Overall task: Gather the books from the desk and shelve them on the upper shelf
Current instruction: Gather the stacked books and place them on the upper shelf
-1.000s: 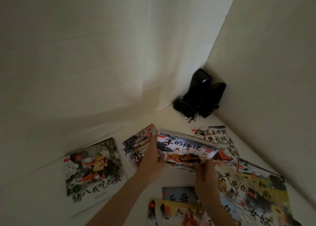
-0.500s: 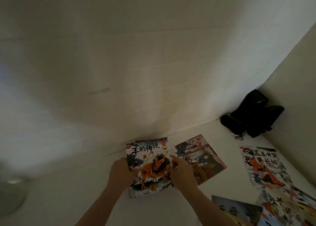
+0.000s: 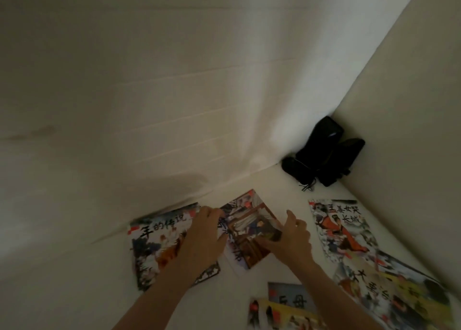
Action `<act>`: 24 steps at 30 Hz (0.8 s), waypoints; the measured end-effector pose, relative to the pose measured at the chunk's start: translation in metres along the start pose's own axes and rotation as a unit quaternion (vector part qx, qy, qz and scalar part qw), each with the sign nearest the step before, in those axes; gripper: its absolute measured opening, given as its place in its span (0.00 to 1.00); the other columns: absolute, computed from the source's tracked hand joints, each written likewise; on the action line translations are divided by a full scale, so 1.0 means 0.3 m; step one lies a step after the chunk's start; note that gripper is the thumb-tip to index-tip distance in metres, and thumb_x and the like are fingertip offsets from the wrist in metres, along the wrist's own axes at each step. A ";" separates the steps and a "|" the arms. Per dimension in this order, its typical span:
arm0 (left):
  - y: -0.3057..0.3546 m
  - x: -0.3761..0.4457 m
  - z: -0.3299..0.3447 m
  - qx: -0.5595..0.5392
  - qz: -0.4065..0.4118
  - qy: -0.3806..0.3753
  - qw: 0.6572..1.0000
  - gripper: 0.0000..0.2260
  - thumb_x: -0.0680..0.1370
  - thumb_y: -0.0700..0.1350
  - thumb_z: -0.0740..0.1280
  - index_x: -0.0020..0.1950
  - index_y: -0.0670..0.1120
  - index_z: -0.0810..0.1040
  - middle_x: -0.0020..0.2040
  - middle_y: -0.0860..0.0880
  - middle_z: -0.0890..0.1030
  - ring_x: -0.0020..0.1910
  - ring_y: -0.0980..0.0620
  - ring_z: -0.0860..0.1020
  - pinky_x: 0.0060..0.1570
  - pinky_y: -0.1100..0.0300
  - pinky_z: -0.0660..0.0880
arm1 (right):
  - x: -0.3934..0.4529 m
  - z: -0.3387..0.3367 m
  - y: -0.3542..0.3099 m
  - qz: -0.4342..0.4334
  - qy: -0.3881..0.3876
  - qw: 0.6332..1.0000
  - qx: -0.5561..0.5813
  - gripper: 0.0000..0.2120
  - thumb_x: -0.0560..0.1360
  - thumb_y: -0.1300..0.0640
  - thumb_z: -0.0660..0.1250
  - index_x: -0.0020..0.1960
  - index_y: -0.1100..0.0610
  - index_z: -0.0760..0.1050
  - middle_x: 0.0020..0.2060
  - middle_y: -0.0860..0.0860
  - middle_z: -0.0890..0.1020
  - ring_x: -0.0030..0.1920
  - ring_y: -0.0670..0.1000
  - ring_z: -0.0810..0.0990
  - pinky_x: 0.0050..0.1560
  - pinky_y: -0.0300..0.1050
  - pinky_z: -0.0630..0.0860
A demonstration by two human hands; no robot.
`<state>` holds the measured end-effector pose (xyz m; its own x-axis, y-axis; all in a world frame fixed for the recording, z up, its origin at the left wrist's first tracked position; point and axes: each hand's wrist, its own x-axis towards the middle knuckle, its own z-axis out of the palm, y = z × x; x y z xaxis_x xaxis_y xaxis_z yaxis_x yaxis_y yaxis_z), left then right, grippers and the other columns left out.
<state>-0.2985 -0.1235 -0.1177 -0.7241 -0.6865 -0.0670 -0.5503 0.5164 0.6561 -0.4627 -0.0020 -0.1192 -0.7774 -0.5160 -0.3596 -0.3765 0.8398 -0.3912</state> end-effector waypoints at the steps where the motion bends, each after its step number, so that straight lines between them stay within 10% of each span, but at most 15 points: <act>1: 0.021 0.032 0.030 0.016 0.002 -0.029 0.999 0.24 0.77 0.48 0.68 0.70 0.47 0.65 0.66 0.46 0.66 0.65 0.49 0.66 0.61 0.60 0.67 | 0.012 0.004 0.018 -0.010 -0.002 1.000 0.012 0.52 0.65 0.40 0.76 0.77 0.55 0.49 0.70 0.59 0.62 0.69 0.62 0.65 0.65 0.58 0.68; 5: 0.021 0.138 0.122 0.164 -0.007 -0.082 0.983 0.41 0.70 0.63 0.70 0.75 0.48 0.56 0.68 0.43 0.64 0.68 0.43 0.63 0.67 0.52 0.63 | 0.038 0.054 0.043 -0.009 -0.022 0.998 0.052 0.48 0.63 0.44 0.78 0.73 0.57 0.56 0.63 0.58 0.67 0.63 0.59 0.70 0.62 0.54 0.72; 10: 0.057 0.200 0.129 0.255 -0.076 -0.118 0.957 0.45 0.64 0.65 0.74 0.73 0.49 0.57 0.64 0.41 0.63 0.64 0.39 0.64 0.61 0.47 0.67 | 0.042 0.064 0.074 -0.040 -0.048 0.997 0.050 0.17 0.71 0.50 0.70 0.55 0.58 0.72 0.52 0.56 0.76 0.53 0.56 0.76 0.51 0.47 0.76; 18: 0.370 0.315 0.289 -0.144 -0.050 -0.154 0.976 0.11 0.78 0.47 0.68 0.56 0.43 0.75 0.49 0.46 0.79 0.49 0.46 0.78 0.44 0.58 0.71 | 0.088 -0.400 0.455 0.031 0.215 0.885 0.412 0.18 0.73 0.51 0.72 0.59 0.46 0.69 0.49 0.45 0.81 0.46 0.43 0.82 0.40 0.39 0.80; 24: 0.560 0.265 0.608 -0.114 -0.117 -0.113 0.980 0.19 0.71 0.45 0.73 0.56 0.37 0.74 0.53 0.38 0.78 0.52 0.41 0.78 0.44 0.54 0.75 | 0.015 -0.485 0.848 0.158 0.170 0.951 0.205 0.23 0.74 0.53 0.71 0.66 0.53 0.68 0.60 0.54 0.77 0.52 0.53 0.80 0.53 0.51 0.79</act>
<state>-0.5244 0.0019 -0.1498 -0.6771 -0.6283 -0.3830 -0.6230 0.2126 0.7528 -0.6352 0.2338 -0.0971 -0.9632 -0.1069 -0.2467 0.0759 0.7720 -0.6311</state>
